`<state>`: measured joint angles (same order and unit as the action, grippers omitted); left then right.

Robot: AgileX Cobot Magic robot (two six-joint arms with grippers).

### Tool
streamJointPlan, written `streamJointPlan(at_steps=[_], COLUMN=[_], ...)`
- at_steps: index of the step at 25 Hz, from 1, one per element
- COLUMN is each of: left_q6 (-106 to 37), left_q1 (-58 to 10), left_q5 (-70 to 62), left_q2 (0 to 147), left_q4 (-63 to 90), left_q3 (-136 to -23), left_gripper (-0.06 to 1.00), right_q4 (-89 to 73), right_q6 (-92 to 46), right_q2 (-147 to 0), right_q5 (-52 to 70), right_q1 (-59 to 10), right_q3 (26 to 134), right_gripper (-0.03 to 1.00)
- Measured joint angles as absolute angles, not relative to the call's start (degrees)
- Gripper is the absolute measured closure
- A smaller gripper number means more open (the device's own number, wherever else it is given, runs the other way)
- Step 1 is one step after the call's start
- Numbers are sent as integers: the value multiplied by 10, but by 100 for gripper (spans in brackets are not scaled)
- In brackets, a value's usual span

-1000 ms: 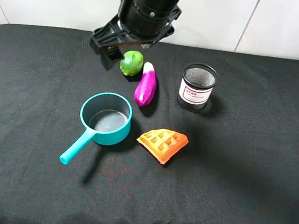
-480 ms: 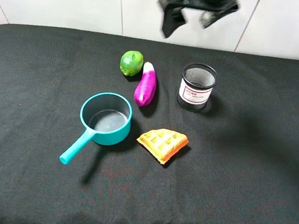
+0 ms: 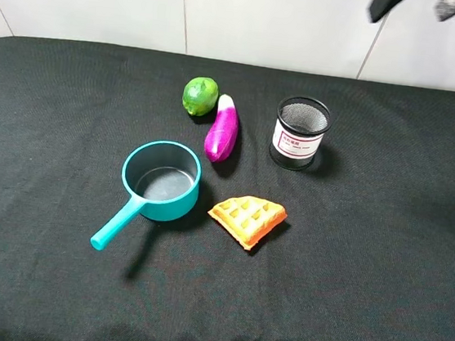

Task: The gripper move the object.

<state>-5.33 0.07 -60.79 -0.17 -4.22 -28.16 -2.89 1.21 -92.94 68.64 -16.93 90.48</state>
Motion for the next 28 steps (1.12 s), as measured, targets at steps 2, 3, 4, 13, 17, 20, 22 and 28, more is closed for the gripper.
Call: streamJointPlan(at_steps=[2, 3, 4, 13, 17, 20, 22, 28], left_q6=[-53, -53, -53, -53, -53, -53, -53, -53], left_q1=[1, 1, 1, 1, 1, 1, 1, 1], left_q5=[-608, -608, -608, -608, -608, -608, -608, -608], left_q2=[-2, -2, -2, -2, -2, -2, -2, -2], left_q4=[-42, -42, -42, -42, -42, -42, -42, -42], left_q3=[-282, -282, -282, -282, -282, -282, -282, -282], left_gripper=[18, 18, 18, 18, 18, 18, 18, 18], right_q4=[-28, -25, -24, -14, -17, -27, -29, -29], right_q6=[12, 12, 11, 0, 0, -3, -8, -13], right_q2=[-917, -910, -902, -801, -732, -669, -620, -481], right_q5=[695, 696, 697, 697, 691, 672, 660, 645], right_q1=[-146, -135, -125, -40, 9, 41, 56, 65], right_q3=[905, 905, 905, 857, 775, 706, 669, 560], right_gripper=[34, 34, 34, 34, 34, 34, 34, 34])
